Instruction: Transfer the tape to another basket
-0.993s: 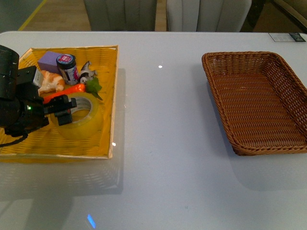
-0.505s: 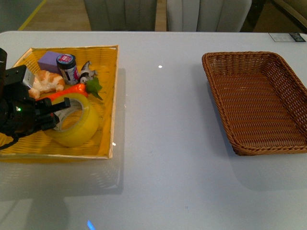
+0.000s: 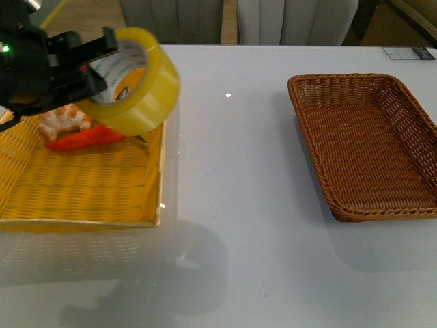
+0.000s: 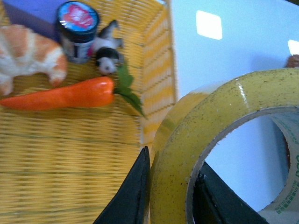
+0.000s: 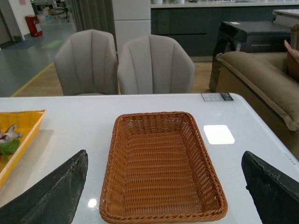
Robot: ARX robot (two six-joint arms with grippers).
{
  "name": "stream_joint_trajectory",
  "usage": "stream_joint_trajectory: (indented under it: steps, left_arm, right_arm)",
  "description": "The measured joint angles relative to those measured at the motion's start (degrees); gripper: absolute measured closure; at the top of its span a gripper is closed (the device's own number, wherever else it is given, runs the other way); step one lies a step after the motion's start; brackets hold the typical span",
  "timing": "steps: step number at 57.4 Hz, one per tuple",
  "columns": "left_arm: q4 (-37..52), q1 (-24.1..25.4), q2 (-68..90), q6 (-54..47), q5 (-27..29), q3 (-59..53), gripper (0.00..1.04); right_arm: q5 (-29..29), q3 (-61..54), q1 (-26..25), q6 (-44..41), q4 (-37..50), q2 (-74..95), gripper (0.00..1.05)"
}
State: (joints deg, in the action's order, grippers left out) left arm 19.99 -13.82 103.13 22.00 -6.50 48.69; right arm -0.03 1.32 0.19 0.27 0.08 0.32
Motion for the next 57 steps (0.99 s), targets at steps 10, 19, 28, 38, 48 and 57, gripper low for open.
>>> stream_joint_trajectory:
  steps: [10, 19, 28, 38, 48, 57]
  left_arm:
    - [-3.2, -8.4, -1.9, 2.2, 0.4, 4.0, 0.89]
    - [-5.9, -15.8, -2.3, 4.9, -1.0, 6.8, 0.89]
    - [-7.0, -21.1, -2.3, 5.4, -3.4, 7.6, 0.89]
    - [-7.8, -21.6, -2.3, 5.6, -2.2, 7.7, 0.89]
    - [-8.1, -21.6, -2.3, 5.6, -2.1, 7.7, 0.89]
    - [-8.5, -21.5, -2.6, 5.3, -2.6, 7.7, 0.89]
  right_arm:
    - [0.0, 0.0, 0.0, 0.0, 0.0, 0.0, 0.09]
    - [0.0, 0.0, 0.0, 0.0, 0.0, 0.0, 0.09]
    - [0.0, 0.0, 0.0, 0.0, 0.0, 0.0, 0.09]
    - [-0.9, 6.7, 0.2, 9.2, -16.0, 10.2, 0.09]
    - [-5.2, 13.6, 1.2, 23.3, -15.8, 27.7, 0.09]
    - [-13.2, 16.0, 2.2, 30.7, -1.6, 37.2, 0.09]
